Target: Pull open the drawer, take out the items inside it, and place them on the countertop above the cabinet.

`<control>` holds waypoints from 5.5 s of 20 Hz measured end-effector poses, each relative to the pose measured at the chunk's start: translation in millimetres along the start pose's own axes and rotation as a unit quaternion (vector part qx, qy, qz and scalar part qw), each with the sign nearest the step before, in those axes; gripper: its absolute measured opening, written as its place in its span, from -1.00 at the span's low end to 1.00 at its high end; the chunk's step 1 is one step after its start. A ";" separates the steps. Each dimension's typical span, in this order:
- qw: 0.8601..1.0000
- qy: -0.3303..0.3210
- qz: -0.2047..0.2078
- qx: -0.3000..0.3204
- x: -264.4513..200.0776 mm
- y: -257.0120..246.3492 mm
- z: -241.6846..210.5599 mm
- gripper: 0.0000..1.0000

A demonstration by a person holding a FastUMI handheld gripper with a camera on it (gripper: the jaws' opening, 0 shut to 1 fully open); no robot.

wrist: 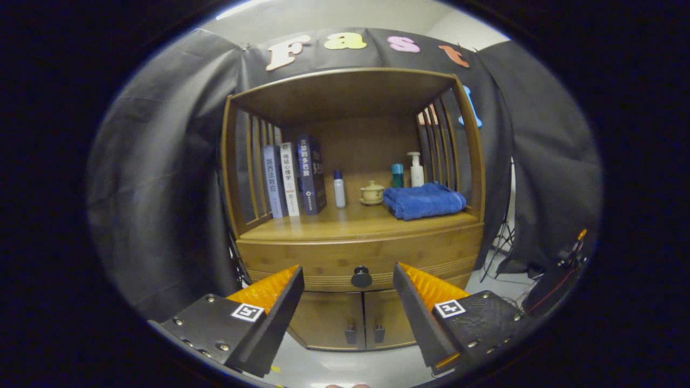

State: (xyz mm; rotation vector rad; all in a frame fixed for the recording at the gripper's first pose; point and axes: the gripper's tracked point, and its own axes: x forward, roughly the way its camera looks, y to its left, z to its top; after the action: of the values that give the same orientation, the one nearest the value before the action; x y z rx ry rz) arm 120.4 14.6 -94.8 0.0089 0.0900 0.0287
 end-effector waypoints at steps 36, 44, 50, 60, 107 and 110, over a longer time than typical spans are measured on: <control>0.996 0.070 -0.003 -0.055 141.0 -9.6 -85.2 -0.53; 0.998 0.057 0.006 -0.034 45.5 -10.3 -96.6 -0.53; 0.998 0.046 0.024 -0.039 -7.1 -6.2 -107.9 -0.54; 0.996 0.032 0.022 -0.078 -25.2 -4.7 -83.8 -0.57; 0.976 0.213 0.049 -0.018 71.8 19.7 -22.0 -0.71; 0.984 0.167 0.058 -0.020 56.0 22.8 4.3 -0.71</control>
State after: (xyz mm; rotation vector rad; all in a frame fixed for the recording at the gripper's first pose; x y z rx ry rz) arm 175.9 39.0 -95.4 -0.0303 0.4243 0.1489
